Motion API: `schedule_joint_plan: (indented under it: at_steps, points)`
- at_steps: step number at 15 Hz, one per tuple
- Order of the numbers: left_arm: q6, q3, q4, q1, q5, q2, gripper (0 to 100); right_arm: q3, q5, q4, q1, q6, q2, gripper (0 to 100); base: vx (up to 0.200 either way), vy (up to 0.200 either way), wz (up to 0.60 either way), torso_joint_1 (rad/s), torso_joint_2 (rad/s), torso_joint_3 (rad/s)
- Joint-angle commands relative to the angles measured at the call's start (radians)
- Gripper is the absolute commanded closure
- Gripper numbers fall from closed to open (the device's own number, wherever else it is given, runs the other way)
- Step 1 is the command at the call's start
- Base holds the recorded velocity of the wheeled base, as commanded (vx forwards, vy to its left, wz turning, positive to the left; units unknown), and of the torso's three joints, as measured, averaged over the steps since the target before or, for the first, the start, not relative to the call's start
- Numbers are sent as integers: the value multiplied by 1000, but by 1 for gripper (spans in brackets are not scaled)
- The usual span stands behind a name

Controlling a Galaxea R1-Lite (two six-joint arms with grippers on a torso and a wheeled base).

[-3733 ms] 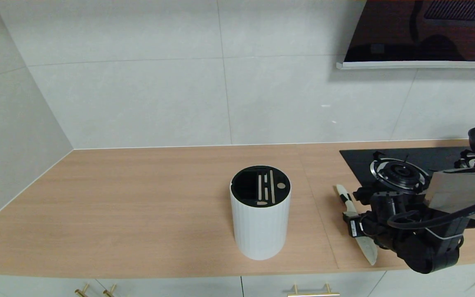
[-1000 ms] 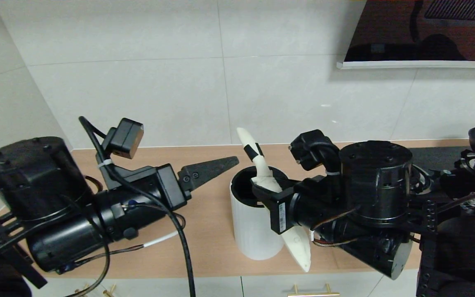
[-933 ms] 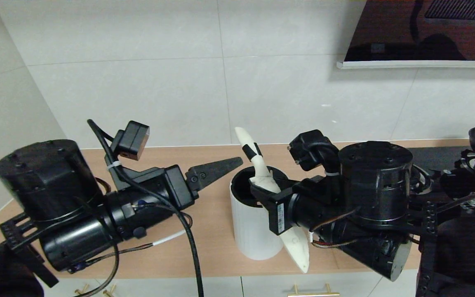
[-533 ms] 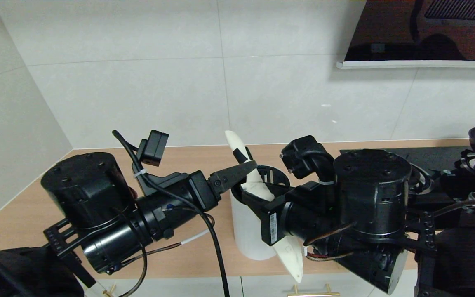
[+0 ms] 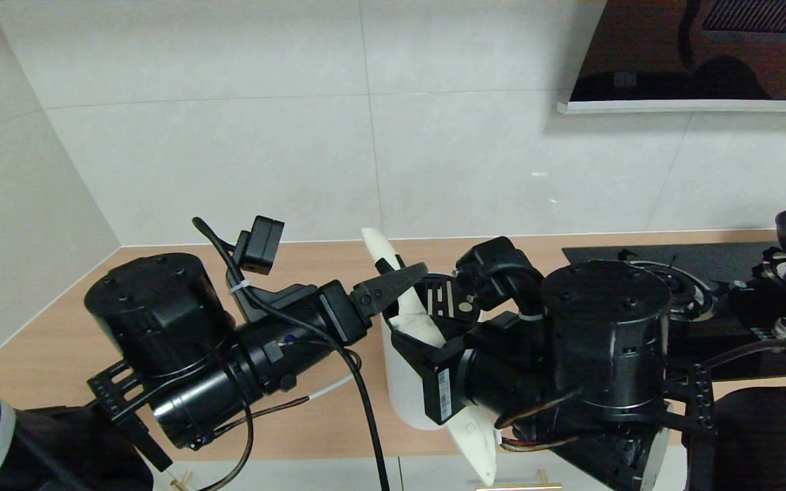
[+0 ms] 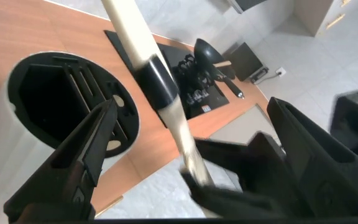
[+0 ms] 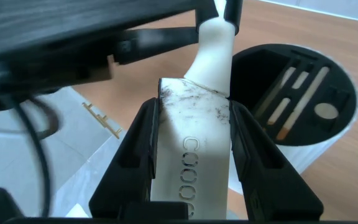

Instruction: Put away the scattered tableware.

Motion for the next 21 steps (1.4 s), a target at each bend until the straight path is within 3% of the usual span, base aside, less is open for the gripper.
schedule_joint_plan:
  at_steps: [1,21]
  points:
    - [-1,-1,-7,0,0,8,0,7,0,0,13,2,-4,100,0,0,0,0,0,0]
    - [-1,-1,-16,4,2,31,0,42,6,0,49,2,-27,100,0,0,0,0,0,0]
